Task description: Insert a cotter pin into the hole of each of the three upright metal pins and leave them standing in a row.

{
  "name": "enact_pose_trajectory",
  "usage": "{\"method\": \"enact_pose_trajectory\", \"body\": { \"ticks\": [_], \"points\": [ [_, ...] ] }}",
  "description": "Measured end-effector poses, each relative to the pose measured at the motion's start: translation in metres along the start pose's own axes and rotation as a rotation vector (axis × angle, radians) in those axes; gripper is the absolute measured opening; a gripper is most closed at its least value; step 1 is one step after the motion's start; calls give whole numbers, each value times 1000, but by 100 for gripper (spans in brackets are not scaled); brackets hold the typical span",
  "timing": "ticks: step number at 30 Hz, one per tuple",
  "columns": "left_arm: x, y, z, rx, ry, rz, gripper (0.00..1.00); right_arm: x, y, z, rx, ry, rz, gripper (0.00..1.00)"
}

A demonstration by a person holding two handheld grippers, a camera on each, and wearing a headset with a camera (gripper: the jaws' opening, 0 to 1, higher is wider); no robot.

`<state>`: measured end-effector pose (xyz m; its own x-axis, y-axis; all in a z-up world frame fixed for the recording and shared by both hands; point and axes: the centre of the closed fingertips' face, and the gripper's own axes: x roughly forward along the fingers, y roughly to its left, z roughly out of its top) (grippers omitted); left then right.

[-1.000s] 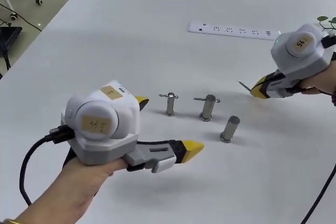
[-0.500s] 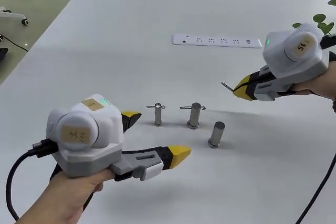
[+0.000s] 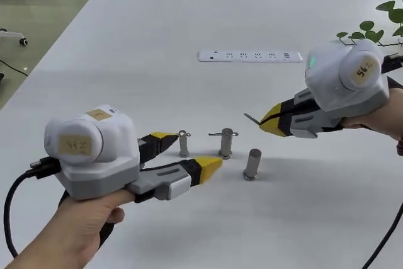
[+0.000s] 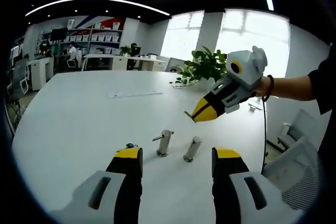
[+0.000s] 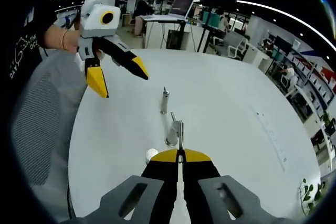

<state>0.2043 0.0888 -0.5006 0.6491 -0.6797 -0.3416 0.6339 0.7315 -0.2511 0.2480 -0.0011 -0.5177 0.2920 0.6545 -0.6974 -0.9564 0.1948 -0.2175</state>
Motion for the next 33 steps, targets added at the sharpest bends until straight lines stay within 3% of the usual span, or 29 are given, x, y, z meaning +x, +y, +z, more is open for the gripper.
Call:
{"method": "enact_pose_trajectory", "body": {
  "ticks": [4,10,15,33],
  "points": [
    [2,-8,-4,-60,32,-52,39,-1,18,6,-19,-15,34,0],
    [4,-18,-6,-71,51,-81,34,4,28,17,-53,-48,75,0],
    [4,-25,-5,-77,51,-106,30,6,52,28,-112,-51,106,0],
    [3,-38,-13,-140,87,-160,9,12,82,37,-260,-35,154,0]
  ]
}}
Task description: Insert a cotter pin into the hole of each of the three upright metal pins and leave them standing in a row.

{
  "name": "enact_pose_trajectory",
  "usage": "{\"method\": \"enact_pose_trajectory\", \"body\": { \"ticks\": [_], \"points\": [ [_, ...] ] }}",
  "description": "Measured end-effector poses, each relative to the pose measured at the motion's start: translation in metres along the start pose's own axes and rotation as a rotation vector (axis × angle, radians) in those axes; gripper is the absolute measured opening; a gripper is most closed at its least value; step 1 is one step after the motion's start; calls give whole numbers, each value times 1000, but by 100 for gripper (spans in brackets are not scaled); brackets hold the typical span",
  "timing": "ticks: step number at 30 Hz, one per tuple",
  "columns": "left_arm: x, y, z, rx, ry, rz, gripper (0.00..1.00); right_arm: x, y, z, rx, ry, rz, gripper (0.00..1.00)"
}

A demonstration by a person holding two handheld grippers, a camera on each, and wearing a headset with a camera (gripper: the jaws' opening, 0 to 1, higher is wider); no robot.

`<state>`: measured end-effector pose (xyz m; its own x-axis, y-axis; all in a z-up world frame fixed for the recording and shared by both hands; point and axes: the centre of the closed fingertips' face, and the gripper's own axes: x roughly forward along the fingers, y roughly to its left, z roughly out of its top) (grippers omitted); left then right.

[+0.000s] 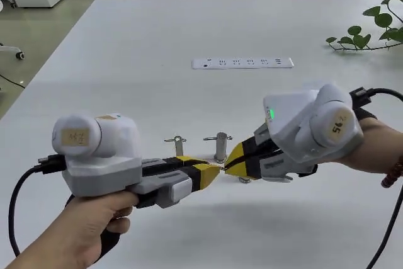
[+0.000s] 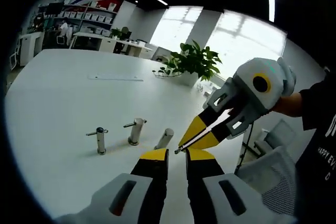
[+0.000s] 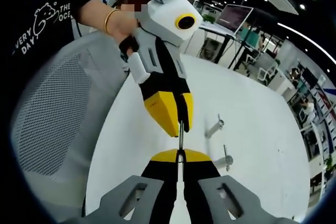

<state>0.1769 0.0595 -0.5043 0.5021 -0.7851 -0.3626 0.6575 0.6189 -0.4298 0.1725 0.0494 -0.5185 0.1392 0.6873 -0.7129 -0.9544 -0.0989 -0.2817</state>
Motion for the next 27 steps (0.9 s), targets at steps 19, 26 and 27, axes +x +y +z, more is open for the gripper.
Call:
{"method": "enact_pose_trajectory", "body": {
  "ticks": [19,26,27],
  "points": [
    [2,-2,-8,-69,26,-11,0,4,5,5,-39,4,8,0],
    [0,-3,-10,-101,33,-20,0,5,7,6,-26,-4,12,0],
    [0,-3,-10,-103,33,-19,0,5,7,6,-20,-4,10,0]
  ]
}}
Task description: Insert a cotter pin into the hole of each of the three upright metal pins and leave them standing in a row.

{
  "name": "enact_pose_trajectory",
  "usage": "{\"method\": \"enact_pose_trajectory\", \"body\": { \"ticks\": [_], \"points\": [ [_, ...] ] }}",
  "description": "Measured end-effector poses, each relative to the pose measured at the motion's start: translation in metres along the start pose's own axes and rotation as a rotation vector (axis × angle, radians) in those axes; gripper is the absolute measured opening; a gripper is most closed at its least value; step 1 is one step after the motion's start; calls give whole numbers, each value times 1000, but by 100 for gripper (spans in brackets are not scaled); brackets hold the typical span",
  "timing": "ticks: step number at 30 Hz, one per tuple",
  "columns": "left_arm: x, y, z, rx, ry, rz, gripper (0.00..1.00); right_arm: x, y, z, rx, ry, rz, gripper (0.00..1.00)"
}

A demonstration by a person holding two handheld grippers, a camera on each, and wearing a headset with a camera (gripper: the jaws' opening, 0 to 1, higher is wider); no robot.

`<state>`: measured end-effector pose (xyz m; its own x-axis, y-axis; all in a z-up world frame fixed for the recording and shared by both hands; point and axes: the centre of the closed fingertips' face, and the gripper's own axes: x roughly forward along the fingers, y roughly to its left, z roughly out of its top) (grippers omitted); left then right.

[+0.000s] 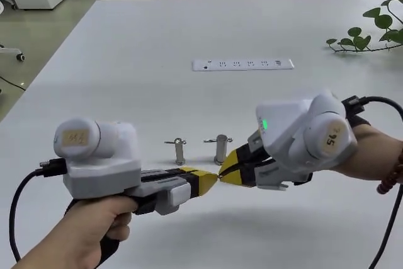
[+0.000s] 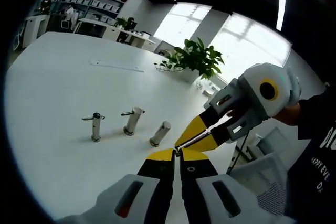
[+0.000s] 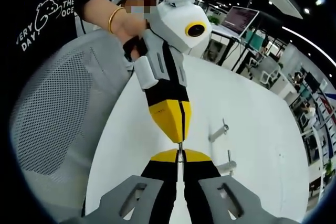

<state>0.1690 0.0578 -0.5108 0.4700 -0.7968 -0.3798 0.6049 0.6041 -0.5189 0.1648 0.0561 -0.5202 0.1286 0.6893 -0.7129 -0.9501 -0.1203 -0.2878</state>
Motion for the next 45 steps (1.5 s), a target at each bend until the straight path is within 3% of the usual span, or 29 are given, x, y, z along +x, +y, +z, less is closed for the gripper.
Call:
{"method": "enact_pose_trajectory", "body": {
  "ticks": [6,12,18,24,27,36,45],
  "points": [
    [1,-1,-1,37,2,-5,0,0,1,-1,44,-1,-1,0],
    [0,3,-1,80,-1,4,0,-2,-4,-8,178,-28,-23,1],
    [-3,0,-4,166,-11,-13,0,-6,-2,-11,430,-116,-9,5],
    [-6,-1,-8,240,-13,-19,0,-10,4,-18,562,-147,21,7],
    [-7,-2,-9,273,-13,-28,0,-11,10,-14,636,-188,52,8],
    [-6,-9,-11,325,-13,-79,0,-13,14,-15,697,-241,90,8],
    [-5,-17,-13,360,-11,-121,0,-8,26,-11,678,-236,134,8]
  ]
}}
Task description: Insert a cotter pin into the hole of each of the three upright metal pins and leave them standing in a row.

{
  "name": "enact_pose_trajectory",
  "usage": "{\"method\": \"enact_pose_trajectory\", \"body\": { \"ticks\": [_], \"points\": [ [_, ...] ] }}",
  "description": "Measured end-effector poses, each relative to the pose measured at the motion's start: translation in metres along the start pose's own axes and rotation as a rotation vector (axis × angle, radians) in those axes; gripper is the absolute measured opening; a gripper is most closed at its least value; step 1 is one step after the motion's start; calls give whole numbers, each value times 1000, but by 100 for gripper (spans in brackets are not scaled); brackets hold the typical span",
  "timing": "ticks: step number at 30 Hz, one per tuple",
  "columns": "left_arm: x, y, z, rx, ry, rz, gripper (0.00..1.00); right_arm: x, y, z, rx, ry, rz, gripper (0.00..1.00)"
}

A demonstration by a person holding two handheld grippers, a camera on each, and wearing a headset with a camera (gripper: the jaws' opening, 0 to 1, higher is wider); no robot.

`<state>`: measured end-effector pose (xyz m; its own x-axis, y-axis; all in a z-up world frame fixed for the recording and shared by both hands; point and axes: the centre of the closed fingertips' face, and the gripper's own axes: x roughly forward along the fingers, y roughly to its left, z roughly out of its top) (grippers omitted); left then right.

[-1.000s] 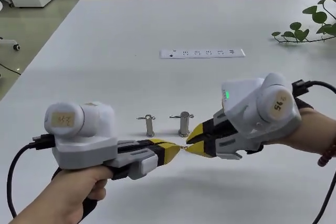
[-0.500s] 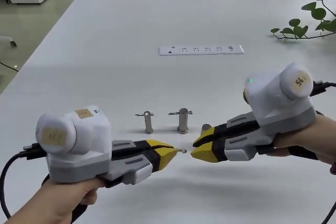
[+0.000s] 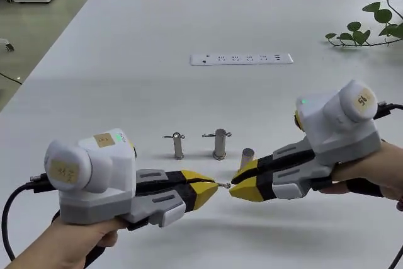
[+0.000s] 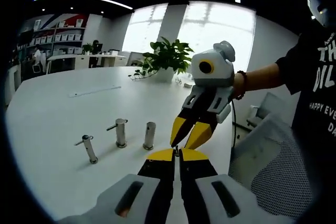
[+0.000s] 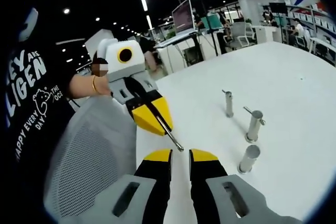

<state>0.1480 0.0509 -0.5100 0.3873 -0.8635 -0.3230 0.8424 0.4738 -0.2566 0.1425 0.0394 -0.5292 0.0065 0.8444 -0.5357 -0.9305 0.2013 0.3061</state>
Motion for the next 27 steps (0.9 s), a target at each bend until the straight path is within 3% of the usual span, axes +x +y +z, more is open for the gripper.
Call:
{"method": "enact_pose_trajectory", "body": {
  "ticks": [8,11,20,27],
  "points": [
    [1,-6,-2,11,5,-25,0,2,6,-1,-16,-3,26,5],
    [1,-10,1,4,-12,-46,0,3,8,-2,-26,-1,38,4],
    [1,-12,-1,-1,-3,-57,0,3,11,-3,-71,11,48,1],
    [2,-14,-4,-19,10,-59,0,4,12,-5,-155,31,54,0]
  ]
}}
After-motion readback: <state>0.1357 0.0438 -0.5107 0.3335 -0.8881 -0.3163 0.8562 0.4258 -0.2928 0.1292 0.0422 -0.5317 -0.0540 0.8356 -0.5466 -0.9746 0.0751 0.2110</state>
